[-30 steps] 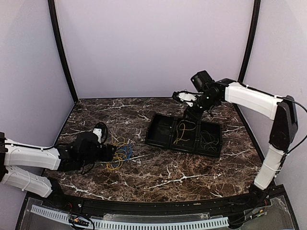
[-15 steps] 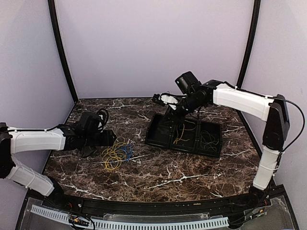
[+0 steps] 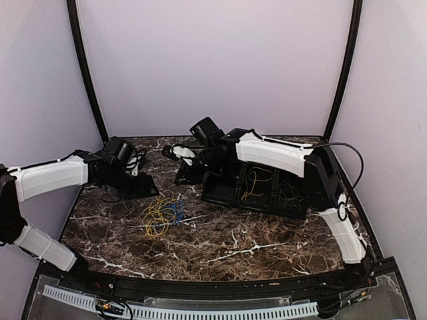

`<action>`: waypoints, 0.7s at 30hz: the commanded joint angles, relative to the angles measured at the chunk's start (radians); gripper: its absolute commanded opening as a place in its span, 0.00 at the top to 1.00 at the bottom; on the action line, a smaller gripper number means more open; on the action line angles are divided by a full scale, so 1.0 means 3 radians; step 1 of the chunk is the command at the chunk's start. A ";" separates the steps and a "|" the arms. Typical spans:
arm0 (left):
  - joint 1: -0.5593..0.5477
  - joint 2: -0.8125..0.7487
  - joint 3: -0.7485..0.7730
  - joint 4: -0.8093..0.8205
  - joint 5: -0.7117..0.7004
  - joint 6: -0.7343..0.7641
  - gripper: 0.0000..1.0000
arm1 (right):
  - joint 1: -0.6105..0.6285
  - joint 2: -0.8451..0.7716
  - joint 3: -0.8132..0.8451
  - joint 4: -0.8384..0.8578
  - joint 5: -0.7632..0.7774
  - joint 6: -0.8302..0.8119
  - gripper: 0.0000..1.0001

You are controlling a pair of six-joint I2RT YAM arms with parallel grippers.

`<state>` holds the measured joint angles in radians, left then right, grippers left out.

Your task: Untangle the cables

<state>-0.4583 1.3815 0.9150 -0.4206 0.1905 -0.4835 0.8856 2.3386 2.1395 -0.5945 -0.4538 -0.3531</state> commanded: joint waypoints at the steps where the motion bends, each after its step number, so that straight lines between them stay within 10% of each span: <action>1: 0.0081 -0.0214 0.0133 -0.0828 0.0103 0.0047 0.39 | 0.0106 0.0408 0.0438 0.0112 0.0037 0.0142 0.70; 14: 0.0131 -0.0401 -0.0132 -0.0857 -0.0588 -0.0162 0.37 | 0.0172 0.0979 0.0708 0.0514 0.0384 0.0251 0.69; 21: 0.0132 -0.0409 -0.0116 -0.0633 -0.0697 -0.0150 0.37 | 0.0234 0.1146 0.0809 0.0675 0.0508 0.0307 0.87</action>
<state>-0.4252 1.2873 0.8909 -0.6659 0.0051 -0.5266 0.9325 2.6507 2.3352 -0.4561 -0.3328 -0.2733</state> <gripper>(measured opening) 0.630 0.182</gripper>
